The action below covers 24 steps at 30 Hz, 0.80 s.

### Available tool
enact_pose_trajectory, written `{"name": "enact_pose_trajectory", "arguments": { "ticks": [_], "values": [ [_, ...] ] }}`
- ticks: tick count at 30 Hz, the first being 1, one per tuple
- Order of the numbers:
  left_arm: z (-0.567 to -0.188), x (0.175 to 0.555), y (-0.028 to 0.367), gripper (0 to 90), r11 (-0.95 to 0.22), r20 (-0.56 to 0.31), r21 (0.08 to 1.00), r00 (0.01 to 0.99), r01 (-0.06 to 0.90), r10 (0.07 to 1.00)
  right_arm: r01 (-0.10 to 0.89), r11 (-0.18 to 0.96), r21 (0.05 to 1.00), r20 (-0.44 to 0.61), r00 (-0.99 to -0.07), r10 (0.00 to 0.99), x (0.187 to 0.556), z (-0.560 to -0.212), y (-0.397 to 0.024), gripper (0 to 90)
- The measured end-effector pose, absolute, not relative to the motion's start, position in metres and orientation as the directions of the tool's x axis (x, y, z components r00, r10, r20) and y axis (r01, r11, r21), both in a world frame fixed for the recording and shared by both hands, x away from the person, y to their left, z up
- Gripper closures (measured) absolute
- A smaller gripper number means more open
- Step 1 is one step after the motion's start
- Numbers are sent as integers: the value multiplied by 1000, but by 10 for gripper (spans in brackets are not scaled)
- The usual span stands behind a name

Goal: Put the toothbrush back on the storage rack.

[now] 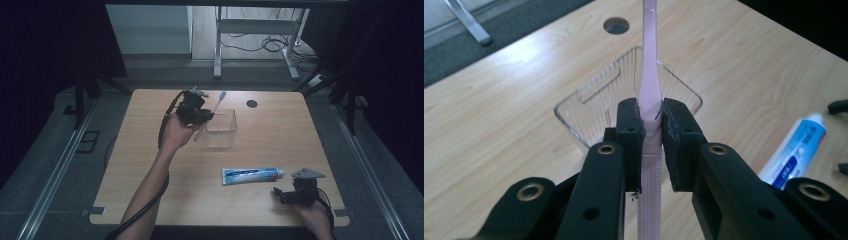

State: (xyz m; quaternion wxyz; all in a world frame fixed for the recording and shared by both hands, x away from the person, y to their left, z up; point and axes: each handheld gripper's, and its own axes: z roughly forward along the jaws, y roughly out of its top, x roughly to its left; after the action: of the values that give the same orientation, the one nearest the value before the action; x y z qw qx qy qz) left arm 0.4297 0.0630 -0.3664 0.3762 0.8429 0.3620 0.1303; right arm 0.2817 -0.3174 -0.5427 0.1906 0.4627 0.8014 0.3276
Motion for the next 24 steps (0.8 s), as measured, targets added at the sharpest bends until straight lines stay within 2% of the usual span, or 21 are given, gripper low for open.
{"name": "enact_pose_trajectory", "arguments": {
  "ticks": [24],
  "values": [
    [-366, 455, 40, 791, -415, -34, 778, 690, 472, 723, 617, 358, 701, -2, -500, 866, 282, -543, -317, 0]
  ]
}}
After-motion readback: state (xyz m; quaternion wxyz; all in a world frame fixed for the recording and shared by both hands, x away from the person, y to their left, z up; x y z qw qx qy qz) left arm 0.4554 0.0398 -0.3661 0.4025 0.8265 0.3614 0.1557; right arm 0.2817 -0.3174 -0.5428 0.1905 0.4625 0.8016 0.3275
